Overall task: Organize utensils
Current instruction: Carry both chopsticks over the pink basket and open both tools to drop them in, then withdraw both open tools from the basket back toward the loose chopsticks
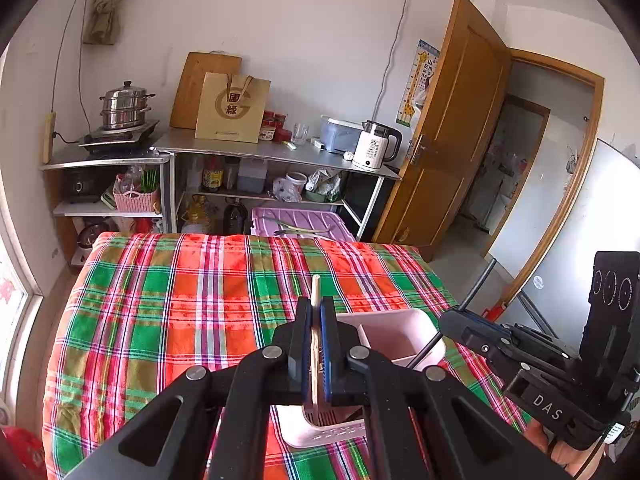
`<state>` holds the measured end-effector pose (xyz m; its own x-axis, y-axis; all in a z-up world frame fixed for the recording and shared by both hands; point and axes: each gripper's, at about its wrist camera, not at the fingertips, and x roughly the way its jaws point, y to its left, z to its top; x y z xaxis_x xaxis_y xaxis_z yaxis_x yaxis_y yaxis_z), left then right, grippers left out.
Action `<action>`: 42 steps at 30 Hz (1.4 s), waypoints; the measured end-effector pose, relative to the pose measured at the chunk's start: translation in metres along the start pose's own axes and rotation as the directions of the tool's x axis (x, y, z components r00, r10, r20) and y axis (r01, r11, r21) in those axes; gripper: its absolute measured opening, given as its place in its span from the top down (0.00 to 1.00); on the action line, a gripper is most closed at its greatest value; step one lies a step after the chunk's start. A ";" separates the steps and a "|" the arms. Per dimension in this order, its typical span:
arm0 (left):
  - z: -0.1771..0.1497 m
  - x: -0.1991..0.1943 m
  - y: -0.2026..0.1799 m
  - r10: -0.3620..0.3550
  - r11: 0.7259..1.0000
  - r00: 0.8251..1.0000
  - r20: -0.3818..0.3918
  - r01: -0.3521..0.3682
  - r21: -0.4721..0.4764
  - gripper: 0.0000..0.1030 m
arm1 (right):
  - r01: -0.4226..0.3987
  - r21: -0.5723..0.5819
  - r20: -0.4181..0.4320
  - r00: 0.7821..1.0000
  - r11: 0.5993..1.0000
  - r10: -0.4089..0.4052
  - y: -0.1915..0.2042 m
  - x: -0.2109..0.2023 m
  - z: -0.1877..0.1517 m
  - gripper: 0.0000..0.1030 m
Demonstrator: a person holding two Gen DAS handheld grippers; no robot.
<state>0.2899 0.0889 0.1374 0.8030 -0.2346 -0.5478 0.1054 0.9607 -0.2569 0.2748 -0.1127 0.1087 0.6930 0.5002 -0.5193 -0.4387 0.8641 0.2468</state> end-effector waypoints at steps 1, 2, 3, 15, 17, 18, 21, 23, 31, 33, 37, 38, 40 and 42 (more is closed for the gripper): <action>0.001 0.001 0.002 0.003 1.000 1.000 -0.003 -0.003 -0.004 0.96 | -0.001 -0.003 -0.004 1.000 1.000 0.001 0.000 0.000 -0.001 0.95; 0.000 0.001 0.003 0.010 1.000 1.000 -0.003 -0.010 -0.005 0.96 | 0.000 -0.005 -0.007 1.000 1.000 0.000 0.001 0.000 -0.001 0.95; -0.001 0.000 0.004 0.016 1.000 1.000 -0.002 -0.016 -0.005 0.96 | 0.003 -0.007 -0.006 1.000 1.000 -0.003 0.001 -0.001 -0.001 0.95; -0.007 -0.054 -0.001 0.026 1.000 0.995 0.094 -0.025 -0.011 0.74 | 0.030 -0.038 0.081 0.996 0.999 -0.027 0.007 -0.057 -0.002 0.86; -0.014 -0.070 -0.004 0.018 1.000 0.993 0.120 -0.017 -0.008 0.71 | 0.032 -0.038 0.099 0.995 0.999 -0.028 0.007 -0.071 -0.006 0.86; -0.018 -0.077 -0.006 0.017 1.000 0.991 0.131 -0.017 -0.004 0.70 | 0.030 -0.037 0.108 0.994 0.999 -0.026 0.008 -0.078 -0.009 0.86; -0.036 -0.097 -0.014 0.017 1.000 0.989 0.150 -0.019 0.013 0.69 | 0.027 -0.032 0.113 0.993 0.999 -0.023 0.007 -0.098 -0.024 0.86; -0.051 -0.107 -0.020 0.018 0.999 0.988 0.152 -0.023 0.029 0.69 | 0.030 -0.026 0.115 0.993 0.999 -0.027 0.007 -0.109 -0.035 0.86; -0.127 -0.119 -0.036 0.009 0.999 0.997 0.078 -0.012 0.031 0.48 | 0.055 -0.011 0.112 0.992 0.998 -0.053 -0.006 -0.152 -0.083 0.86; -0.144 -0.117 -0.037 0.010 1.000 0.999 0.048 -0.011 0.020 0.48 | 0.064 0.001 0.107 0.992 0.998 -0.064 -0.011 -0.158 -0.094 0.86; -0.172 -0.113 -0.034 0.006 1.000 1.000 0.004 -0.006 0.000 0.48 | 0.077 0.029 0.090 0.993 0.997 -0.079 -0.023 -0.166 -0.111 0.86; -0.177 -0.111 -0.033 0.006 1.000 1.000 -0.008 -0.006 -0.006 0.48 | 0.079 0.034 0.082 0.993 0.996 -0.082 -0.025 -0.166 -0.115 0.86; -0.187 -0.108 -0.032 0.007 1.000 1.000 -0.029 -0.007 -0.011 0.49 | 0.086 0.047 0.065 0.994 0.995 -0.089 -0.030 -0.165 -0.124 0.86; -0.196 -0.103 -0.031 0.013 1.000 0.999 -0.051 -0.013 -0.013 0.50 | 0.096 0.050 0.049 0.994 0.994 -0.098 -0.033 -0.164 -0.131 0.86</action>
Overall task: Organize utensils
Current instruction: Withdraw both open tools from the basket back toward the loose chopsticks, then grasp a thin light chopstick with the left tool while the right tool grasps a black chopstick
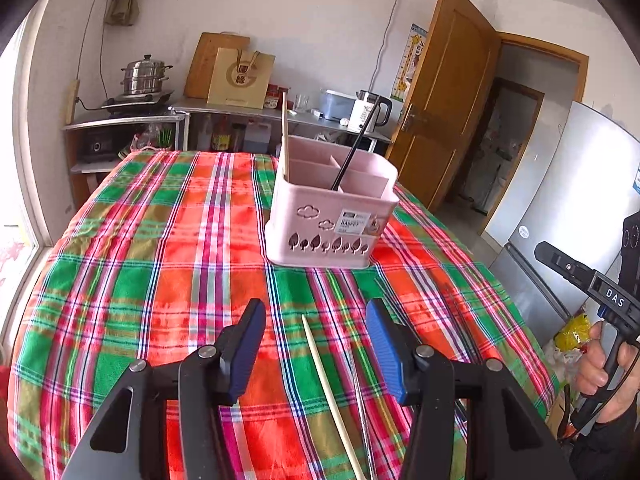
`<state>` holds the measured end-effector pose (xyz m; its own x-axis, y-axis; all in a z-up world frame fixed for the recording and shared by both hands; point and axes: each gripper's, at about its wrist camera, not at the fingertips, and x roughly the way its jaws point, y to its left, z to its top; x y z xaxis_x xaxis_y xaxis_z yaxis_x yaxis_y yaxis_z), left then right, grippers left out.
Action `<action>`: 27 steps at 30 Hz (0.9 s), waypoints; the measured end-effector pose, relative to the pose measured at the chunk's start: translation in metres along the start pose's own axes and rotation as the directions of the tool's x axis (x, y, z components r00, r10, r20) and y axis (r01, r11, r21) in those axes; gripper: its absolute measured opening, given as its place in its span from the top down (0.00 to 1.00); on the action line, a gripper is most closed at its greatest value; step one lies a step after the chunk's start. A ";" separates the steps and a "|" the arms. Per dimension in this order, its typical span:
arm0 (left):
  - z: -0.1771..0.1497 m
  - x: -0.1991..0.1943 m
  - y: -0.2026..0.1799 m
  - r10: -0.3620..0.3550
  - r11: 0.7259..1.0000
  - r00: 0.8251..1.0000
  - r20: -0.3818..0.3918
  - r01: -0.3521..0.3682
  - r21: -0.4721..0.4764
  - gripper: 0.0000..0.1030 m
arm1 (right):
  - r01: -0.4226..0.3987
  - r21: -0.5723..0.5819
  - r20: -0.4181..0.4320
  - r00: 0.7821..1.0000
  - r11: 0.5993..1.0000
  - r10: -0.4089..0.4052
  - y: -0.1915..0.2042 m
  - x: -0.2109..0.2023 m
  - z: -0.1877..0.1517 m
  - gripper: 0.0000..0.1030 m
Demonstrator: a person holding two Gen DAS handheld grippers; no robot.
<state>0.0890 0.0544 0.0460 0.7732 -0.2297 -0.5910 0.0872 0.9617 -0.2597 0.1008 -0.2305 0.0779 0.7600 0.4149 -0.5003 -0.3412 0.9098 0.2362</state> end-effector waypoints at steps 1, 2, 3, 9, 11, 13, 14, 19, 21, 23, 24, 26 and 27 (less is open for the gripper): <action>-0.004 0.003 0.000 0.000 1.000 1.000 -0.013 0.000 -0.001 0.52 | 0.006 0.000 -0.010 1.000 1.000 -0.006 -0.001 0.002 -0.003 0.86; -0.007 0.007 0.000 -0.001 1.000 1.000 -0.025 0.001 -0.001 0.52 | 0.010 0.003 -0.019 1.000 1.000 -0.009 -0.004 0.003 -0.006 0.86; -0.010 0.011 0.001 0.001 1.000 0.999 -0.038 -0.001 -0.003 0.53 | 0.011 0.007 -0.028 1.000 1.000 -0.011 -0.006 0.005 -0.009 0.86; -0.023 0.038 0.005 0.007 1.000 0.993 -0.119 -0.010 -0.028 0.62 | 0.027 0.005 -0.086 0.996 1.000 -0.026 -0.011 0.021 -0.022 0.86; -0.025 0.046 0.006 0.008 0.999 0.990 -0.140 -0.012 -0.032 0.63 | 0.025 0.002 -0.118 0.993 1.000 -0.025 -0.011 0.031 -0.026 0.86; -0.027 0.054 0.008 -0.002 0.999 0.987 -0.159 -0.005 -0.039 0.63 | 0.019 0.000 -0.150 0.989 1.000 -0.019 -0.010 0.042 -0.030 0.86; -0.027 0.059 0.008 -0.006 0.999 0.985 -0.171 -0.001 -0.044 0.63 | 0.017 -0.004 -0.167 0.986 1.000 -0.017 -0.009 0.049 -0.032 0.86; -0.028 0.081 0.009 0.007 0.999 0.975 -0.221 -0.017 -0.043 0.63 | 0.009 -0.012 -0.248 0.969 1.000 -0.011 -0.005 0.082 -0.039 0.86; -0.029 0.089 0.009 0.010 0.999 0.971 -0.240 -0.022 -0.044 0.63 | 0.012 -0.025 -0.276 0.961 1.000 -0.019 -0.004 0.096 -0.038 0.86; -0.028 0.096 0.008 0.017 0.999 0.967 -0.256 -0.028 -0.039 0.63 | 0.008 -0.032 -0.299 0.954 0.999 -0.018 -0.002 0.109 -0.036 0.86; -0.029 0.100 0.008 0.023 0.999 0.964 -0.265 -0.034 -0.038 0.63 | 0.007 -0.035 -0.313 0.950 0.999 -0.017 -0.002 0.116 -0.036 0.86; -0.030 0.104 0.007 0.036 0.998 0.963 -0.268 -0.046 -0.032 0.66 | 0.007 -0.048 -0.335 0.942 0.999 -0.023 0.000 0.130 -0.034 0.86; -0.030 0.105 0.006 0.043 0.998 0.963 -0.267 -0.052 -0.024 0.66 | 0.005 -0.056 -0.346 0.938 0.998 -0.024 0.000 0.137 -0.034 0.86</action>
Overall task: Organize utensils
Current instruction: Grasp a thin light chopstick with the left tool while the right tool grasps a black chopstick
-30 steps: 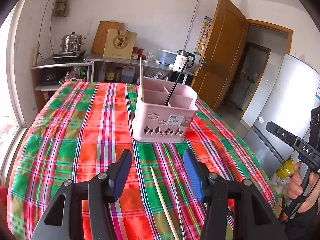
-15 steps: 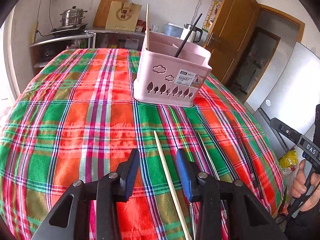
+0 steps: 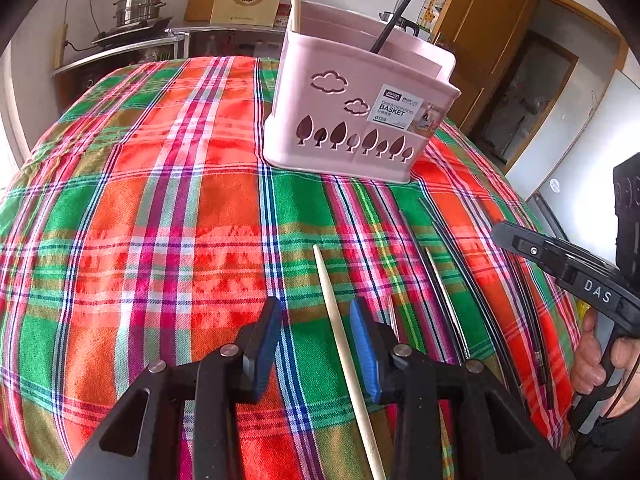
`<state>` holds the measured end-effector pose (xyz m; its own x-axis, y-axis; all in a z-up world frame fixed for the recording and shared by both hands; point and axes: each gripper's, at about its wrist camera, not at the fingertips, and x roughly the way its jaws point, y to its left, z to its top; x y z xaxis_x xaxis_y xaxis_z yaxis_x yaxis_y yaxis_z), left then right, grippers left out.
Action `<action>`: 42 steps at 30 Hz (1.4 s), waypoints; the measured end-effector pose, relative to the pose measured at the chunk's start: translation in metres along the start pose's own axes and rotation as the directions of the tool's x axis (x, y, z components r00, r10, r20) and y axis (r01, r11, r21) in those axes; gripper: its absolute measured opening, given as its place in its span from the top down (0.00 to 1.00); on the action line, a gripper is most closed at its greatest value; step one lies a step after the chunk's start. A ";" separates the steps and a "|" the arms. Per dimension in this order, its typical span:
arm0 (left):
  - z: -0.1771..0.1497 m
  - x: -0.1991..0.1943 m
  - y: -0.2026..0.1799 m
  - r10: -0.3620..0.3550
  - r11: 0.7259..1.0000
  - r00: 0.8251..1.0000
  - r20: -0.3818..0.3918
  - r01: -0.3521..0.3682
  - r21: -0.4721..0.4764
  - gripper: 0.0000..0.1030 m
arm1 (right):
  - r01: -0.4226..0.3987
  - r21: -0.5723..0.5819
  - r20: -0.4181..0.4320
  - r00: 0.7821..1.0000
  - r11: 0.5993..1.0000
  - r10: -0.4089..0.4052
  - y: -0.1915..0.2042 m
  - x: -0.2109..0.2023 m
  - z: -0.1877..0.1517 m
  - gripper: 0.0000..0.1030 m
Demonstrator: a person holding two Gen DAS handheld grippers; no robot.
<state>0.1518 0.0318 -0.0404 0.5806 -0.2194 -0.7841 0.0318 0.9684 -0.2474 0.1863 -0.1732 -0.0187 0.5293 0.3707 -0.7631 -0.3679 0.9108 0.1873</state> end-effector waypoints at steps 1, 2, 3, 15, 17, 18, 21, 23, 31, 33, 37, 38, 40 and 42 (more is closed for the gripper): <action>0.000 0.001 0.000 0.003 1.000 1.000 0.000 -0.003 0.002 0.66 | -0.002 -0.001 -0.013 1.000 1.000 0.002 0.000 0.007 0.002 0.86; 0.001 0.001 0.000 0.005 1.000 1.000 0.001 -0.005 0.004 0.67 | -0.002 0.001 -0.026 1.000 1.000 0.002 -0.001 0.014 0.006 0.86; 0.001 0.001 0.000 0.007 1.000 1.000 0.002 -0.007 0.007 0.67 | 0.000 0.000 -0.037 0.999 1.000 0.000 -0.002 0.020 0.008 0.86; 0.002 0.002 -0.004 0.033 0.999 0.999 0.012 -0.033 0.038 0.70 | 0.019 0.008 -0.093 0.995 1.000 -0.019 -0.007 0.057 0.025 0.88; 0.002 0.002 -0.004 0.041 0.998 0.999 0.011 -0.042 0.039 0.73 | 0.031 0.015 -0.092 0.995 0.999 -0.030 -0.012 0.055 0.025 0.88; 0.003 0.003 -0.005 0.041 0.998 0.999 0.010 -0.041 0.038 0.73 | 0.035 0.023 -0.092 0.995 0.999 -0.033 -0.016 0.053 0.024 0.89; 0.004 0.004 -0.005 0.049 0.998 0.999 0.009 -0.049 0.042 0.75 | 0.040 0.047 -0.094 0.995 0.998 -0.036 -0.026 0.049 0.022 0.89; 0.005 0.004 -0.007 0.058 0.997 0.998 0.007 -0.058 0.052 0.75 | 0.047 0.045 -0.098 0.994 0.998 -0.043 -0.028 0.046 0.020 0.90; 0.010 0.014 -0.023 0.127 0.981 0.992 -0.014 -0.123 0.152 0.75 | 0.087 -0.002 -0.121 0.989 0.996 -0.086 -0.022 0.043 0.016 0.93; 0.014 0.017 -0.025 0.137 0.978 0.990 -0.019 -0.132 0.162 0.78 | 0.091 -0.008 -0.123 0.988 0.996 -0.091 -0.021 0.044 0.017 0.93; 0.020 0.021 -0.024 0.132 0.980 0.991 -0.031 -0.125 0.155 0.90 | 0.087 0.000 -0.126 0.988 0.996 -0.086 -0.022 0.045 0.019 0.94; 0.022 0.021 -0.023 0.122 0.982 0.992 -0.034 -0.116 0.149 0.92 | 0.084 0.005 -0.125 0.989 0.996 -0.083 -0.023 0.046 0.020 0.94; 0.024 0.022 -0.020 0.103 0.986 0.994 -0.039 -0.097 0.132 0.92 | 0.077 0.017 -0.120 0.990 0.997 -0.075 -0.025 0.045 0.020 0.94; 0.025 0.021 -0.017 0.088 0.990 0.995 -0.043 -0.082 0.119 0.95 | 0.073 0.025 -0.108 0.992 0.997 -0.070 -0.026 0.041 0.021 0.94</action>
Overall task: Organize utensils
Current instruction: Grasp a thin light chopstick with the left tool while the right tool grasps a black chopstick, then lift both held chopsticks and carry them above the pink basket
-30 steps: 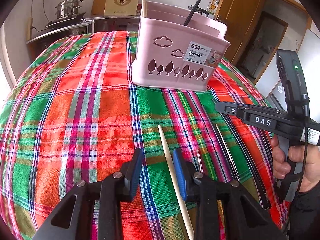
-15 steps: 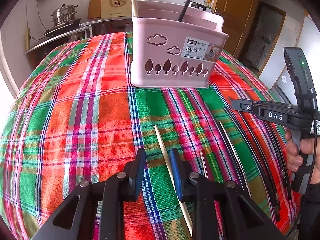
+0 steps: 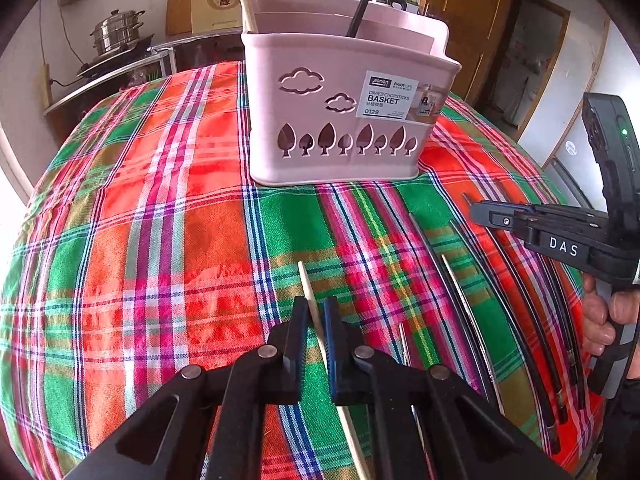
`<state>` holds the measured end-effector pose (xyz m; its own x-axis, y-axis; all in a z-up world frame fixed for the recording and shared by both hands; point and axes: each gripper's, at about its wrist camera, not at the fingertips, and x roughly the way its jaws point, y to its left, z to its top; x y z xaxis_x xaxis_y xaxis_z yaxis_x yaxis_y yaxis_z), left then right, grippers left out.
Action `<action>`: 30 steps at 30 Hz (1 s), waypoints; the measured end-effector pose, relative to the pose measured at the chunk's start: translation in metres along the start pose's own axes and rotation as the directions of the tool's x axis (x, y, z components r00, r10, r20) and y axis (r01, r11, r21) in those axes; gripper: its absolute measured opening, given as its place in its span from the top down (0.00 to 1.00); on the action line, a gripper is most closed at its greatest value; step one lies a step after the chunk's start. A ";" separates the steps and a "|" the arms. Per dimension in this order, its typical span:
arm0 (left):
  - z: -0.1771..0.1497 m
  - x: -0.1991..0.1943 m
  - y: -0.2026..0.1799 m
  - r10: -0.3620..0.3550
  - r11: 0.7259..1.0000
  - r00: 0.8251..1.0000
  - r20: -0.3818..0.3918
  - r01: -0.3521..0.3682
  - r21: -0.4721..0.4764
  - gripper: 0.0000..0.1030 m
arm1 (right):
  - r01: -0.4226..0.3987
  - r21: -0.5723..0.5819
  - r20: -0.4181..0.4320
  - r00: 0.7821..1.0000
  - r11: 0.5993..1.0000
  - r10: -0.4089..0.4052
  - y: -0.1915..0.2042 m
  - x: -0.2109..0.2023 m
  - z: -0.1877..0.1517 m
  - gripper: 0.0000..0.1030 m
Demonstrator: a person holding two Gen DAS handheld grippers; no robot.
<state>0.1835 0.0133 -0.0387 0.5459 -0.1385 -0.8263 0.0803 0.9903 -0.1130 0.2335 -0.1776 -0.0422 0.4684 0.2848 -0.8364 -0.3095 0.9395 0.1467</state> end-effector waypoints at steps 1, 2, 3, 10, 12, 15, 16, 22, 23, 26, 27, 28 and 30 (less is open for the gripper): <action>0.001 0.000 0.001 -0.010 1.000 1.000 -0.002 0.010 -0.007 0.96 | -0.003 0.003 0.007 1.000 1.000 0.003 -0.001 -0.002 0.000 0.95; 0.001 -0.001 0.003 -0.019 1.000 1.000 -0.002 0.019 -0.012 0.96 | -0.006 0.005 0.015 1.000 1.000 0.006 -0.001 -0.006 0.000 0.95; 0.002 -0.003 0.004 -0.031 0.999 1.000 0.001 0.031 -0.017 0.96 | -0.009 0.005 0.024 1.000 1.000 0.009 0.000 -0.009 0.000 0.95; 0.012 -0.029 0.003 -0.069 0.998 0.996 0.055 0.069 -0.007 0.96 | -0.025 0.001 0.096 0.995 1.000 0.025 0.004 -0.037 0.009 0.95; 0.015 -0.037 0.002 -0.075 0.997 0.994 0.074 0.075 -0.002 0.96 | -0.028 0.000 0.117 0.993 1.000 0.027 0.005 -0.045 0.011 0.95; 0.021 -0.052 0.002 -0.088 0.996 0.990 0.106 0.088 0.007 0.96 | -0.033 0.001 0.145 0.989 0.999 0.033 0.006 -0.056 0.014 0.95; 0.023 -0.056 0.002 -0.091 0.996 0.989 0.115 0.091 0.007 0.96 | -0.033 0.001 0.154 0.988 0.999 0.033 0.007 -0.060 0.015 0.96; 0.032 -0.077 0.004 -0.101 0.995 0.982 0.160 0.102 0.002 0.96 | -0.038 -0.008 0.199 0.979 0.999 0.039 0.011 -0.079 0.018 0.96; 0.033 -0.082 0.004 -0.102 0.995 0.980 0.169 0.103 0.001 0.96 | -0.039 -0.012 0.209 0.977 0.999 0.040 0.012 -0.083 0.018 0.96; 0.037 -0.096 0.006 -0.105 0.994 0.974 0.199 0.106 0.002 0.96 | -0.043 -0.019 0.241 0.969 0.999 0.047 0.016 -0.097 0.021 0.96; 0.038 -0.100 0.006 -0.105 0.994 0.972 0.210 0.106 0.005 0.96 | -0.044 -0.023 0.253 0.966 0.999 0.049 0.017 -0.102 0.022 0.96; 0.040 -0.106 0.006 -0.104 0.994 0.970 0.220 0.105 0.008 0.96 | -0.043 -0.028 0.264 0.963 0.999 0.049 0.019 -0.107 0.023 0.96; 0.042 -0.115 0.005 -0.105 0.994 0.965 0.239 0.104 0.015 0.96 | -0.043 -0.036 0.285 0.957 0.998 0.052 0.023 -0.117 0.025 0.96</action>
<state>0.1566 0.0342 0.0788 0.7180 -0.2388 -0.6538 0.1495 0.9703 -0.1902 0.1920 -0.1849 0.0721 0.6685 0.3755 -0.6420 -0.3589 0.9189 0.1637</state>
